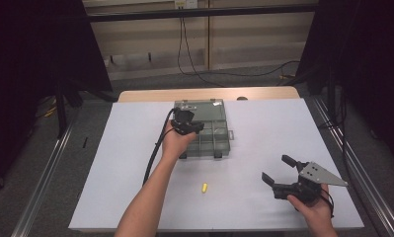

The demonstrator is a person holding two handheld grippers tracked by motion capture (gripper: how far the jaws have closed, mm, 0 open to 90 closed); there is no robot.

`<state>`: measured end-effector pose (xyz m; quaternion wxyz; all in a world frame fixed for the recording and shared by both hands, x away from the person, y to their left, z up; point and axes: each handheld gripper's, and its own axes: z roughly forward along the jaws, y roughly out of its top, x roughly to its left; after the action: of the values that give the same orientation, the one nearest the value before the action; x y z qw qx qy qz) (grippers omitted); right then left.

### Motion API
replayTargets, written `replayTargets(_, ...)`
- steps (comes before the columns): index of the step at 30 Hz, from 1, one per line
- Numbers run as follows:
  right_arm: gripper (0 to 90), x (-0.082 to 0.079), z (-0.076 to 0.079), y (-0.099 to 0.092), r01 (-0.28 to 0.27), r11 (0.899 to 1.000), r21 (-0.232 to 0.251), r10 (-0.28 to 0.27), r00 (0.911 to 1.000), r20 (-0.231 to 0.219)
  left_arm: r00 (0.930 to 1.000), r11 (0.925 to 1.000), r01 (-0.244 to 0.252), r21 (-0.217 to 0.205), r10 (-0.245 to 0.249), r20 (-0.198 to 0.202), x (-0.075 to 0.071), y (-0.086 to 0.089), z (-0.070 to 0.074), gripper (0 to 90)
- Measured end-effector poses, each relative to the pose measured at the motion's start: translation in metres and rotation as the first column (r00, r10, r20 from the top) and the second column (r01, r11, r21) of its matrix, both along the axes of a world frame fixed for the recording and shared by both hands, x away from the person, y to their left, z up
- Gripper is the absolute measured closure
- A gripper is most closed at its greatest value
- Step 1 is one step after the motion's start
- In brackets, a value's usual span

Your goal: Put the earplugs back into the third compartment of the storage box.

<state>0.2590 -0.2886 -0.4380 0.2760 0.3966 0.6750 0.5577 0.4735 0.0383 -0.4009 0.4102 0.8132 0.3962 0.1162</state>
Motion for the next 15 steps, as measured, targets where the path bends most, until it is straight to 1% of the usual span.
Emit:
replayTargets(1, 5.8, 0.0, -0.0001, 0.0001, -0.001, 1.0, 0.0, 0.001, 1.0, -0.001, 0.9999, 0.9999, -0.011, -0.003, 0.011, 0.001, 0.0009, -0.001, -0.0011, 81.3)
replayTargets(2, 5.8, -0.0002, 0.0, 0.0006, -0.002, 1.0, 0.002, 0.002, 1.0, -0.003, 0.9999, 0.9999, -0.009, 0.01, 0.009, 0.005, 0.0015, -0.0012, -0.0012, 81.1)
replayTargets(4, 5.8, -0.0002, -0.0001, 0.001, -0.004, 1.0, 0.003, 0.004, 1.0, -0.003, 0.9999, 0.9998, -0.017, 0.007, 0.017, 0.004, 0.0024, -0.0037, -0.0031, 80.9)
replayTargets(6, 5.8, -0.0001, -0.0003, 0.0012, -0.006, 1.0, 0.003, 0.006, 1.0, -0.004, 0.9999, 0.9999, -0.013, 0.004, 0.013, 0.002, 0.0031, -0.0049, -0.0045, 80.7)
replayTargets(7, 5.8, -0.0001, -0.0004, 0.001, -0.007, 1.0, 0.0, 0.007, 1.0, -0.003, 0.9997, 0.9998, -0.021, 0.005, 0.021, 0.007, 0.0034, -0.0061, -0.0056, 80.4)
replayTargets(11, 5.9, -0.0002, -0.0004, 0.001, -0.006, 1.0, 0.0, 0.006, 1.0, -0.002, 0.9998, 0.9998, -0.017, 0.012, 0.017, 0.014, 0.005, -0.0071, -0.0083, 78.4)
replayTargets(13, 5.9, -0.0001, -0.0005, 0.0011, -0.007, 1.0, -0.001, 0.007, 1.0, -0.003, 0.9996, 0.9997, -0.024, -0.002, 0.024, 0.013, 0.0055, -0.0077, -0.0093, 73.7)
replayTargets(14, 6.0, 0.0, -0.0007, 0.001, -0.008, 1.0, -0.004, 0.008, 1.0, -0.003, 0.9996, 0.9997, -0.025, -0.001, 0.025, 0.016, 0.0057, -0.0076, -0.0094, 70.2)
replayTargets(15, 6.0, 0.0, -0.0009, 0.0013, -0.006, 1.0, -0.003, 0.006, 1.0, -0.004, 0.9994, 0.9996, -0.029, -0.001, 0.029, 0.018, 0.0058, -0.0075, -0.0096, 69.8)
